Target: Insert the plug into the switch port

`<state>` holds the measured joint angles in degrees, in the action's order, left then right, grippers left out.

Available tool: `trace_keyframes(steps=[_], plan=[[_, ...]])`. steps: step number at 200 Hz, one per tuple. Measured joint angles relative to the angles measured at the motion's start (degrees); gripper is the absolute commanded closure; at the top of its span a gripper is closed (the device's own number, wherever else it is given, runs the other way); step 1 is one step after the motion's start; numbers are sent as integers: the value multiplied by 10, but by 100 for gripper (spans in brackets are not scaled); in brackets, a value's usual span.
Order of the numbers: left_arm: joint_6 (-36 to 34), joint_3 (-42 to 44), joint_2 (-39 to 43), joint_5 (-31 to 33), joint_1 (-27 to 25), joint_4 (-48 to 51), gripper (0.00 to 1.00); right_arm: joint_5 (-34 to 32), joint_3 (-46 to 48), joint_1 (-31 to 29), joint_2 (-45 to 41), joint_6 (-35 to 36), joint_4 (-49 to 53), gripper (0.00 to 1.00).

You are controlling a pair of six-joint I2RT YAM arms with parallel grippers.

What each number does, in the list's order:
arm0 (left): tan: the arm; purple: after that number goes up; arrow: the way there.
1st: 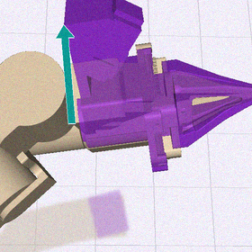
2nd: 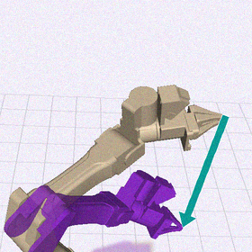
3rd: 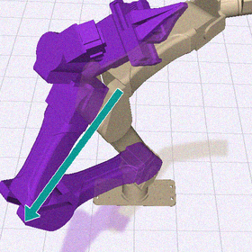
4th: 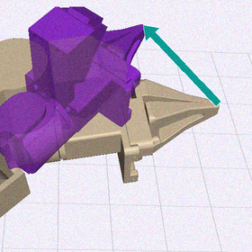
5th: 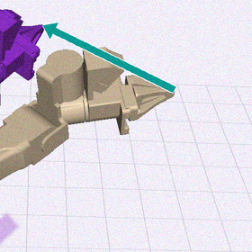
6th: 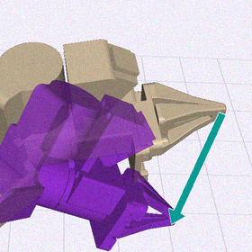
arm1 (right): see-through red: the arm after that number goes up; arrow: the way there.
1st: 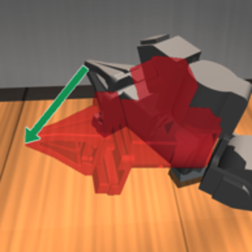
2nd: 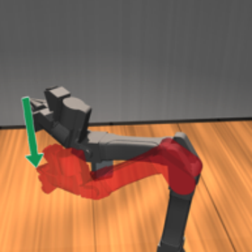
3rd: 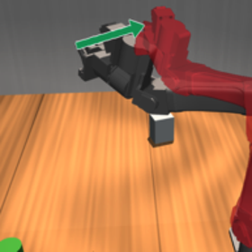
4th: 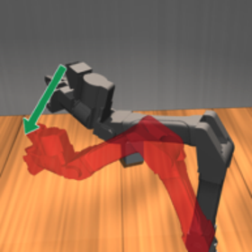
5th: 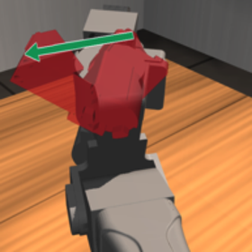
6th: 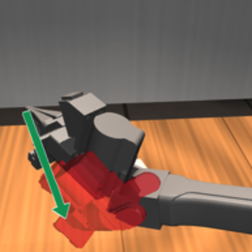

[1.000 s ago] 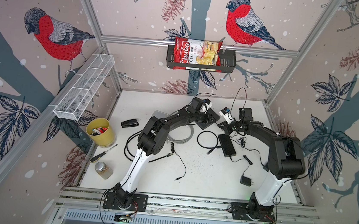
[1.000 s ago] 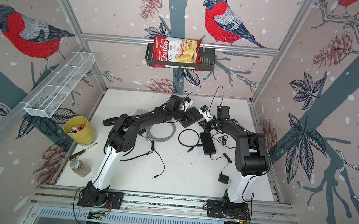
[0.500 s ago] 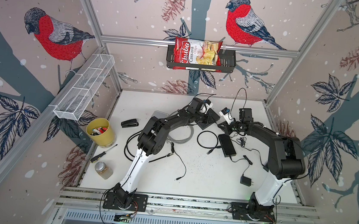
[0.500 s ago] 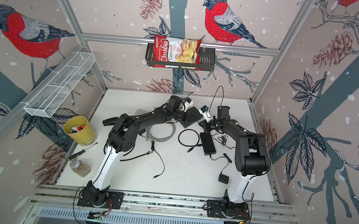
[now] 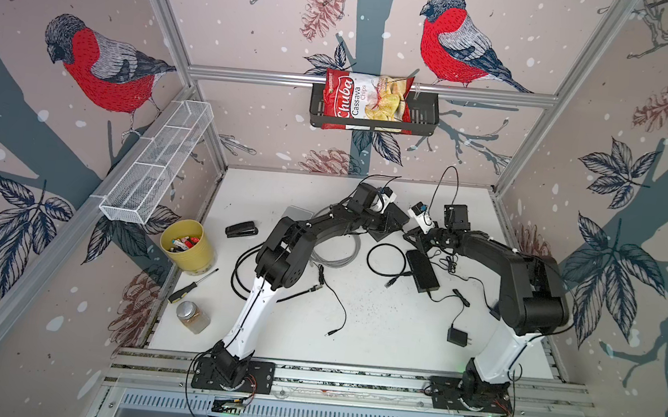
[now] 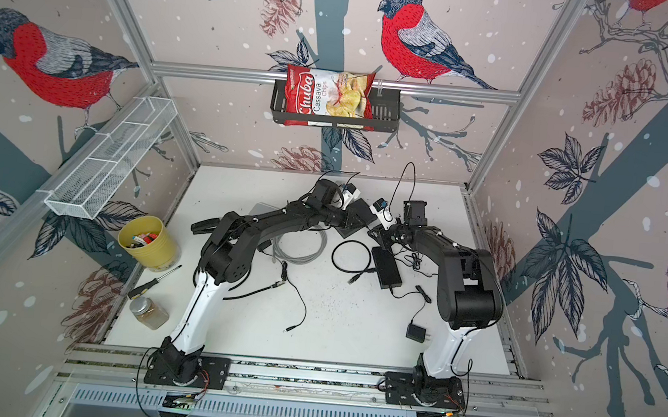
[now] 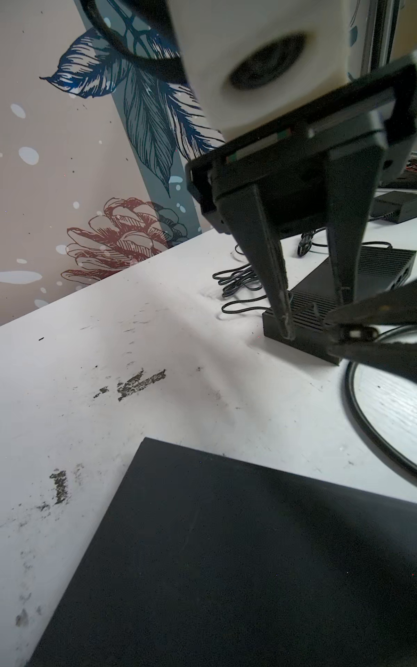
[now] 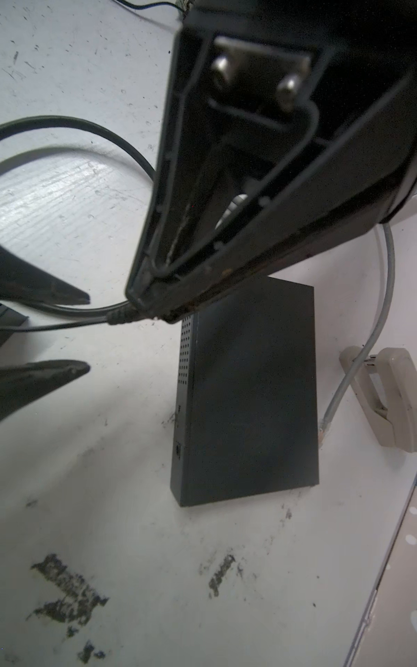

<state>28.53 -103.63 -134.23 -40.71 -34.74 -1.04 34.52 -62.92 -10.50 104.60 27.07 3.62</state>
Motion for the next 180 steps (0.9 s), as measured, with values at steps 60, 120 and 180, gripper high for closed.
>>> trace_keyframes(steps=[60,120,180], plan=[[-5,0,0,-6,0,3,97,0,-9,-11,1,13,-7,79],[-5,-7,0,-13,0,5,97,1,-7,-15,2,17,-16,82],[-12,-8,0,-15,0,7,97,7,11,-14,-12,21,-35,82]])
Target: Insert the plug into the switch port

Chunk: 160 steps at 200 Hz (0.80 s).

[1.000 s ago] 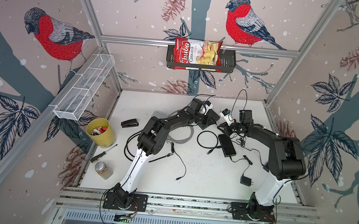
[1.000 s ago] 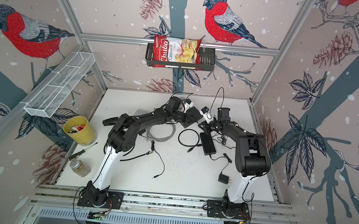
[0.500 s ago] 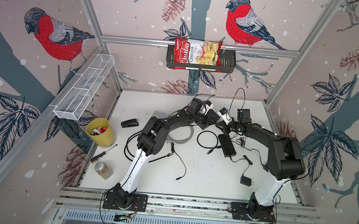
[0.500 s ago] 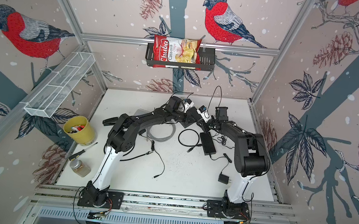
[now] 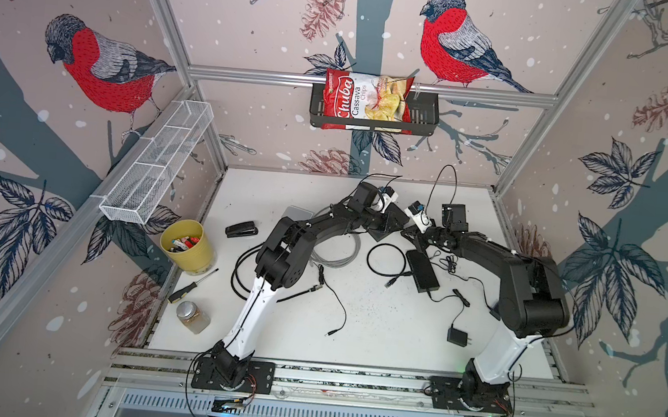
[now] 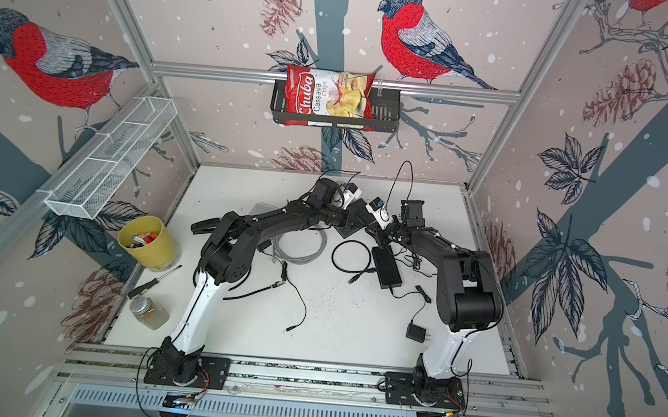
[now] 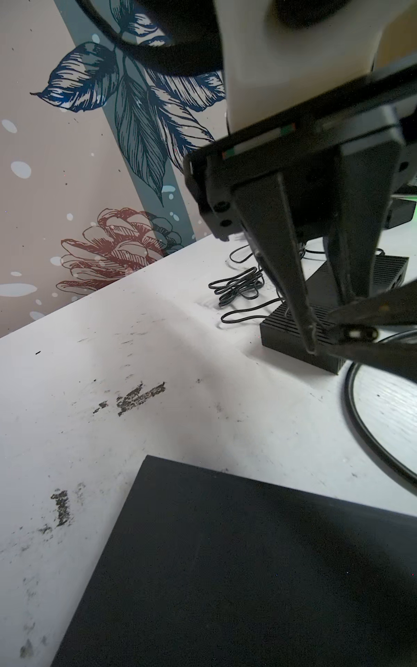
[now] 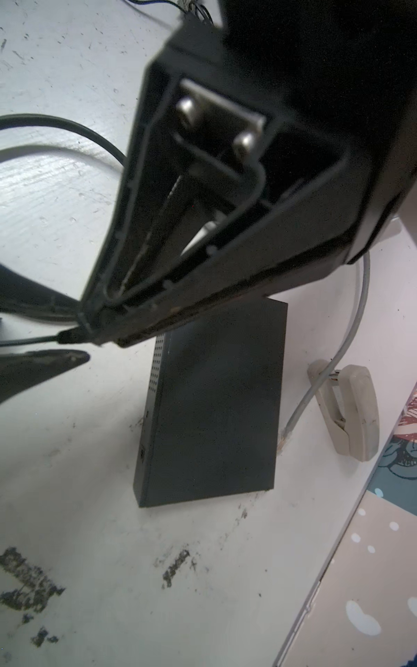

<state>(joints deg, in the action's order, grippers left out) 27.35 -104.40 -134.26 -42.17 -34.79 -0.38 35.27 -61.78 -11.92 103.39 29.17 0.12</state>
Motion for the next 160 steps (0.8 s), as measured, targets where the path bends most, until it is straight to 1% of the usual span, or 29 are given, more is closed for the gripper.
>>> trace_keyframes(steps=[36,65,82,112,124,135,153,160], plan=[[0,0,-1,-11,0,0,97,13,15,4,-10,7,-15,84],[3,1,-2,-21,0,-2,96,19,19,6,-11,9,-24,91],[3,1,-2,-24,1,-3,94,24,24,7,-11,9,-30,93],[10,5,-2,-27,1,-6,94,34,32,11,-11,9,-41,96],[12,7,-2,-30,1,-7,91,39,35,14,-11,9,-43,97],[14,8,-2,-32,1,-9,83,42,37,15,-11,9,-45,97],[22,10,-2,-33,3,-9,77,45,38,17,-11,8,-46,97],[22,11,-1,-35,4,-10,73,47,38,17,-11,8,-46,97]])
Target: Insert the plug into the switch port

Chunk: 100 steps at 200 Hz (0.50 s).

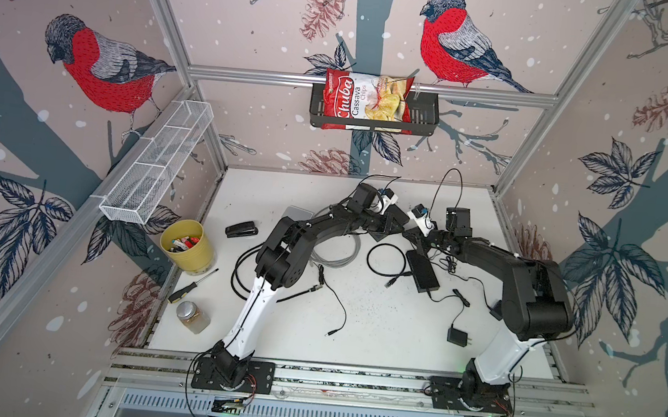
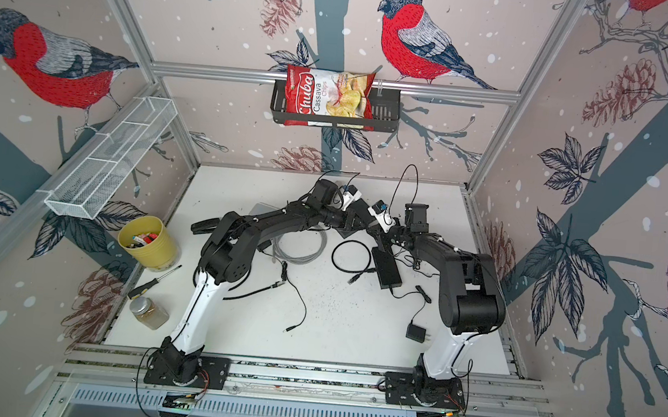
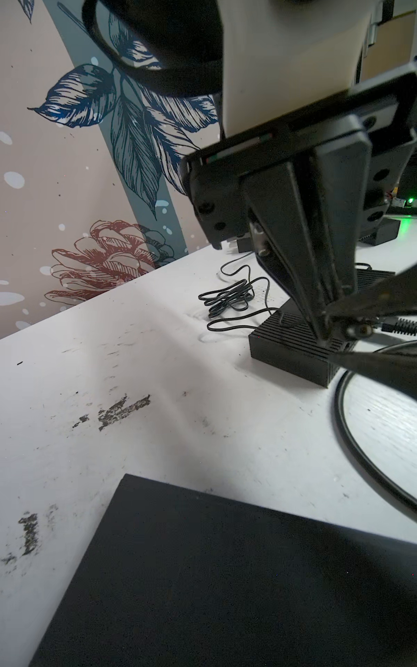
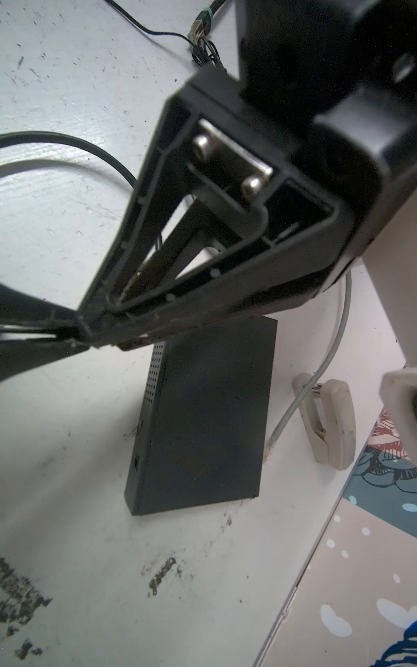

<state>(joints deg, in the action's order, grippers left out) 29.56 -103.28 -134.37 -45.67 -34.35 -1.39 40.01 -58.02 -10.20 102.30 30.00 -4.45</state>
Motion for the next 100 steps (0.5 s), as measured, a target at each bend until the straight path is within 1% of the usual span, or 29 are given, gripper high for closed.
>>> trace_keyframes(steps=[5,14,43,100], plan=[[0,2,0,-1,1,-1,70,0,0,0,0,0,0,97],[0,5,2,-1,3,-5,69,0,0,1,0,0,1,97],[5,7,3,-2,6,-19,68,1,0,1,0,3,3,97],[20,7,3,-10,7,-40,82,4,-2,0,1,13,5,97]])
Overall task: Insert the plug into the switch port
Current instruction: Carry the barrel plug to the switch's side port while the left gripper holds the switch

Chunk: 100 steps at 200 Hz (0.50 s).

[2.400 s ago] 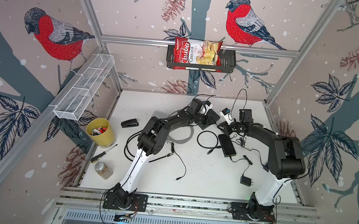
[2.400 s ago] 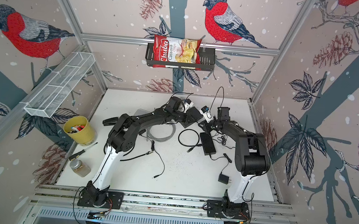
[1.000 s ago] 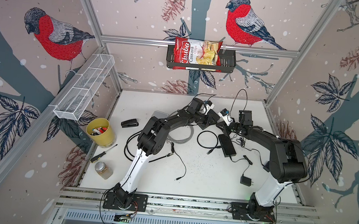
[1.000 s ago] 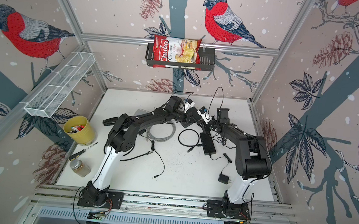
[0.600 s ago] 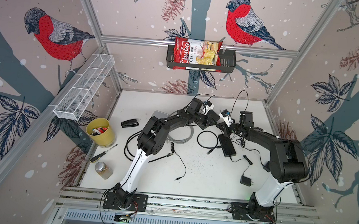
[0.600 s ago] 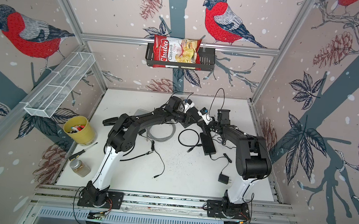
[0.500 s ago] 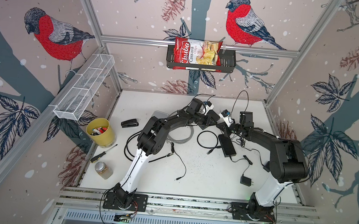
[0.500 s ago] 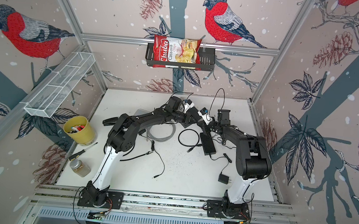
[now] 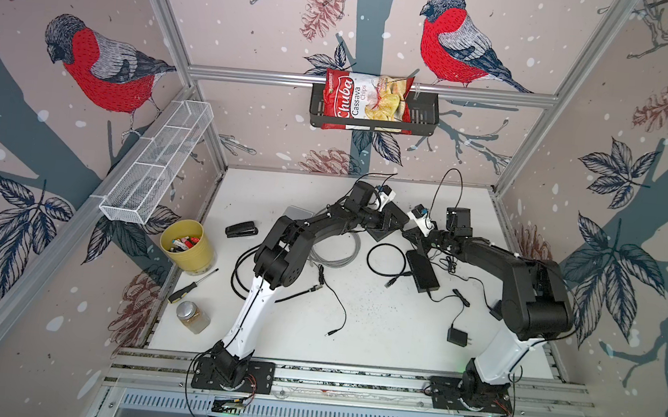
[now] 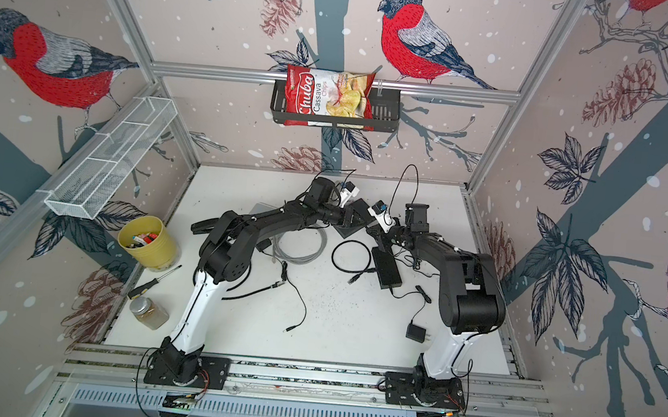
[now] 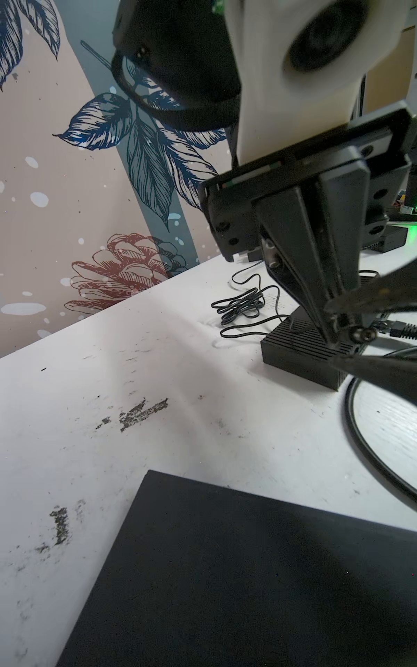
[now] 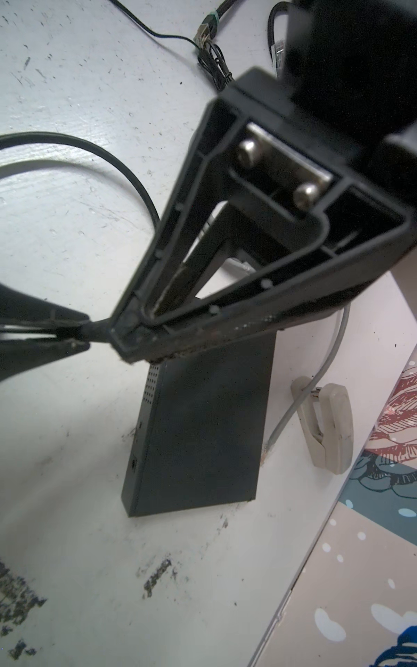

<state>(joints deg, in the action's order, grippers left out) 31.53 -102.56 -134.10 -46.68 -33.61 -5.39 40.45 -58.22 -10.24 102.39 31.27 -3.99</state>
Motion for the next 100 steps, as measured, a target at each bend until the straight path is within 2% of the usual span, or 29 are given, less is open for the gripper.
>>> trace_keyframes(steps=[34,66,78,100], plan=[[0,0,0,-2,0,0,87,0,-3,0,2,0,0,96],[0,0,0,-1,0,1,97,1,-4,0,2,0,0,95],[0,0,-1,-2,0,1,100,1,-4,0,2,-1,1,92],[2,0,-3,-3,0,-3,100,0,-4,0,2,-2,1,86]])
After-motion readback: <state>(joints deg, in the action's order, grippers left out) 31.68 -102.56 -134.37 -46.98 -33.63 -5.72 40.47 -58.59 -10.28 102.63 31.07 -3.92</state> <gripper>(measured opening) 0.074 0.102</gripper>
